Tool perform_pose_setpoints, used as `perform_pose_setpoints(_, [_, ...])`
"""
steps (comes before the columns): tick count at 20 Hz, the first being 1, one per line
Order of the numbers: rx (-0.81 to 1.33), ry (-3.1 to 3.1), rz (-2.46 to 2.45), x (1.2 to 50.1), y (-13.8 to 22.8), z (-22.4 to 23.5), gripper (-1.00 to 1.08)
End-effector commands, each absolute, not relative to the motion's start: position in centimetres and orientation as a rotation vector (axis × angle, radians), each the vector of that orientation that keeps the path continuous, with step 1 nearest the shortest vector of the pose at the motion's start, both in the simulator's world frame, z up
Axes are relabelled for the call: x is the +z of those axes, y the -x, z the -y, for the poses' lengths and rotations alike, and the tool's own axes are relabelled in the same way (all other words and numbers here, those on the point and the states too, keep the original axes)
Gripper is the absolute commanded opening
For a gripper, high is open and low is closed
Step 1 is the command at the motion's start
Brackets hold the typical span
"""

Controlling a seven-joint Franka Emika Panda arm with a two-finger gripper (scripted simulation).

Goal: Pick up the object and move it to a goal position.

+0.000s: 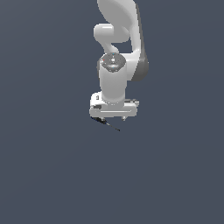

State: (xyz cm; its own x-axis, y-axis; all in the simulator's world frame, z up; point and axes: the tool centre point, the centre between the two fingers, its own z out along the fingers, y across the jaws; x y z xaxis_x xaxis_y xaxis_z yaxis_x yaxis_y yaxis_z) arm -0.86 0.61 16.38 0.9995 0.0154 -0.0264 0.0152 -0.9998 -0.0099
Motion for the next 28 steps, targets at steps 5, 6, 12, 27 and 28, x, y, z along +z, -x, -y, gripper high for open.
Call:
perform_pose_setpoints(5, [0.04,3.137,0.019,16.7,0.8,-0.2,1.0])
perform_pose_setpoints(6, [0.038,3.141,0.016,16.8,0.8,0.1,1.0])
perform_pose_setpoints(12, [0.035,3.151,0.012,17.3,0.8,0.9,1.0])
perform_pose_setpoints(27, [0.034,3.149,0.128,16.4,1.2,1.2,1.0])
perform_pose_setpoints(28, [0.034,3.148,0.15,16.2,1.3,1.3,1.0])
